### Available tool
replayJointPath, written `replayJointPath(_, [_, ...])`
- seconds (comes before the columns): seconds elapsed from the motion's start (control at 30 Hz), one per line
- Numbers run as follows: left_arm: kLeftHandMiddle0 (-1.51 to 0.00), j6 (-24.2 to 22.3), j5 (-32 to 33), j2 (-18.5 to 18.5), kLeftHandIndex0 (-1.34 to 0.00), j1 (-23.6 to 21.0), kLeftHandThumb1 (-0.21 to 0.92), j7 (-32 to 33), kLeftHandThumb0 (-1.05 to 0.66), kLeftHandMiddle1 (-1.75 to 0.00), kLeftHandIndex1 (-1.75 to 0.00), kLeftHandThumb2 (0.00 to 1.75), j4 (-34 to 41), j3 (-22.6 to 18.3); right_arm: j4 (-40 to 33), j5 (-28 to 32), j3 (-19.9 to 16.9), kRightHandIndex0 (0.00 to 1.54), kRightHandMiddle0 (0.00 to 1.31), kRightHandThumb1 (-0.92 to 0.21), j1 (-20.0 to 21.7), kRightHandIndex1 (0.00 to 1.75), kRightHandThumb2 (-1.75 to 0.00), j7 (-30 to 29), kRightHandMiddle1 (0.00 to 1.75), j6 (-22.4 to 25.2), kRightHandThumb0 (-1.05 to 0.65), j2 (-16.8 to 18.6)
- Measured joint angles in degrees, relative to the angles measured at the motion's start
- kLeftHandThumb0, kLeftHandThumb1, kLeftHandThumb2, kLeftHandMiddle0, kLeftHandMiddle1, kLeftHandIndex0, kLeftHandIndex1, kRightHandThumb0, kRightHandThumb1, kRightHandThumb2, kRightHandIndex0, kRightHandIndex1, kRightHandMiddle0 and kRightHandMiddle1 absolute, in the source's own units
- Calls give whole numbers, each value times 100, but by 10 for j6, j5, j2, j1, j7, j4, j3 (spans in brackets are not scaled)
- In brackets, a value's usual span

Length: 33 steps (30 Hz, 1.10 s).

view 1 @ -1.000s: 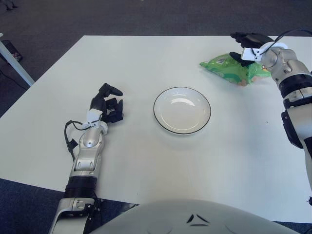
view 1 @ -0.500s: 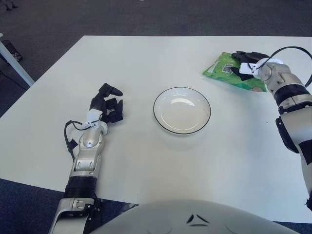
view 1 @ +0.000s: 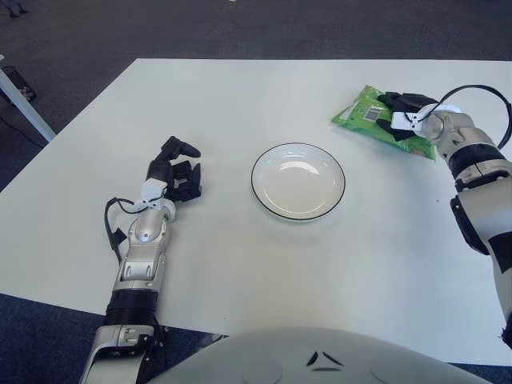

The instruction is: Put the snack into the plate.

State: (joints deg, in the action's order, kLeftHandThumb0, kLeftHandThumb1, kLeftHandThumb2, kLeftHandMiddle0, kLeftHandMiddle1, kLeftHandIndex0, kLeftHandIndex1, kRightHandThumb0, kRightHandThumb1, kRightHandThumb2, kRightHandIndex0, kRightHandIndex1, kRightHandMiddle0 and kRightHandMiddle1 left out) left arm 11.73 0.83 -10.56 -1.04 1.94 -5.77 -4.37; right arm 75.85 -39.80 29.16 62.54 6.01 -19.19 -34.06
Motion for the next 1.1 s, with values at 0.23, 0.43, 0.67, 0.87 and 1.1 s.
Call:
replayJointPath(0.23, [-113, -1, 0, 0, -45, 0, 53, 0, -42, -175, -175, 105, 2, -1, -21, 8, -6, 0, 0, -92, -14, 0, -117, 18, 54, -57, -95, -28])
replayJointPath(0.43, [-114, -1, 0, 0, -46, 0, 51, 0, -42, -175, -175, 107, 2, -1, -49, 28, -21, 1, 0, -92, -36, 1, -120, 40, 54, -105, -93, -50])
replayJointPath(0.67, [-113, -1, 0, -1, -47, 1, 50, 0, -42, -175, -175, 108, 2, -1, -93, 56, -36, 3, 0, -92, -54, 1, -121, 121, 49, -159, -92, -80])
replayJointPath(0.87, [-113, -1, -1, -2, -47, 0, 50, 0, -42, -175, -175, 108, 3, -1, -158, 110, -56, 4, 0, -92, -65, 2, -119, 260, 41, -163, -96, -108])
replayJointPath(1.1, [-114, -1, -2, -2, -47, -1, 50, 0, -42, -175, -175, 108, -1, -1, -284, 148, -81, 15, 0, -92, -118, 8, -117, 350, 33, -143, -97, -140])
